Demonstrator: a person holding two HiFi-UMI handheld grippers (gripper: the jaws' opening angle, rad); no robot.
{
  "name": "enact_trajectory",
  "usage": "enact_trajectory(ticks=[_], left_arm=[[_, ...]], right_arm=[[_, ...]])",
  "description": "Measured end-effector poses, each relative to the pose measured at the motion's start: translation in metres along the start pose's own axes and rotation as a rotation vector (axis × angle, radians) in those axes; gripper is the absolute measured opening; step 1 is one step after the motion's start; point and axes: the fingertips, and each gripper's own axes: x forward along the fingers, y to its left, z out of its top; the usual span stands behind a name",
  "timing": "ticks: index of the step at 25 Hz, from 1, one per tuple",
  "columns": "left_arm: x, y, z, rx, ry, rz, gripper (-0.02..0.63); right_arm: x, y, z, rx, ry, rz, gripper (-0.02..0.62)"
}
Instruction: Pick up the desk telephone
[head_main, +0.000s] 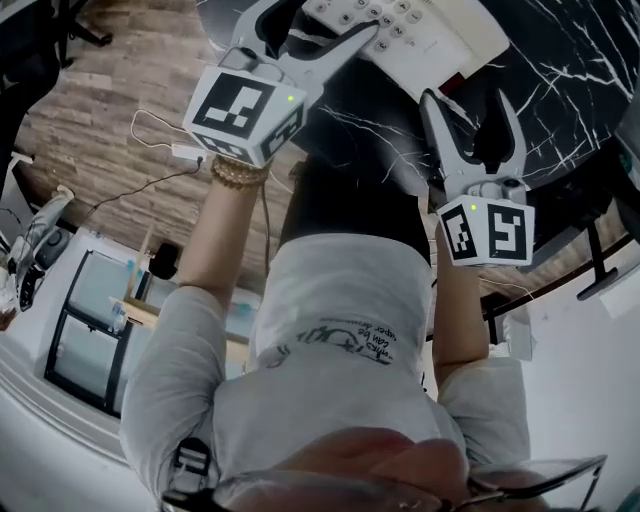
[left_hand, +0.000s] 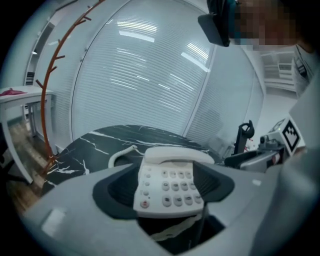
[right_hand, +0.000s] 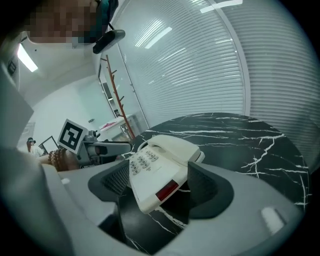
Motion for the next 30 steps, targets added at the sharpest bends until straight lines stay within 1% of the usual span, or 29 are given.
enact_trajectory(ticks=[3, 7, 11, 15, 18, 21, 26, 30], left_arm=[[0.017, 0.014, -0.015, 0.002, 0.032, 0.005, 0.369], [0.034, 0.020, -0.026, 0.005, 0.065, -0.005, 0.411], [0.044, 0.021, -0.036, 0.000, 0.082, -0.019, 0.420], [0.049, 0.019, -0.040, -0.027, 0.069, -0.052, 0.425], [0.050, 0.020, -0.040, -0.035, 0.064, -0.064, 0.425], [0.050, 0.019, -0.040, -0.029, 0.069, -0.075, 0.419], [0.051, 0.013, -0.043, -0.030, 0.082, -0.084, 0.405], [0.050, 0.004, -0.045, -0.007, 0.082, -0.097, 0.393]], right_arm=[[0.014, -0.010, -0.015, 0.037, 0.018, -0.002, 0.401], [0.029, -0.019, -0.029, 0.086, 0.026, 0.003, 0.429], [0.039, -0.022, -0.037, 0.110, 0.021, 0.010, 0.443], [0.046, -0.026, -0.041, 0.114, 0.025, 0.005, 0.450], [0.052, -0.028, -0.045, 0.111, 0.033, 0.006, 0.445], [0.054, -0.025, -0.045, 0.102, 0.030, 0.021, 0.398], [0.051, -0.028, -0.046, 0.093, 0.037, 0.020, 0.382], [0.047, -0.034, -0.047, 0.109, 0.042, -0.001, 0.380]])
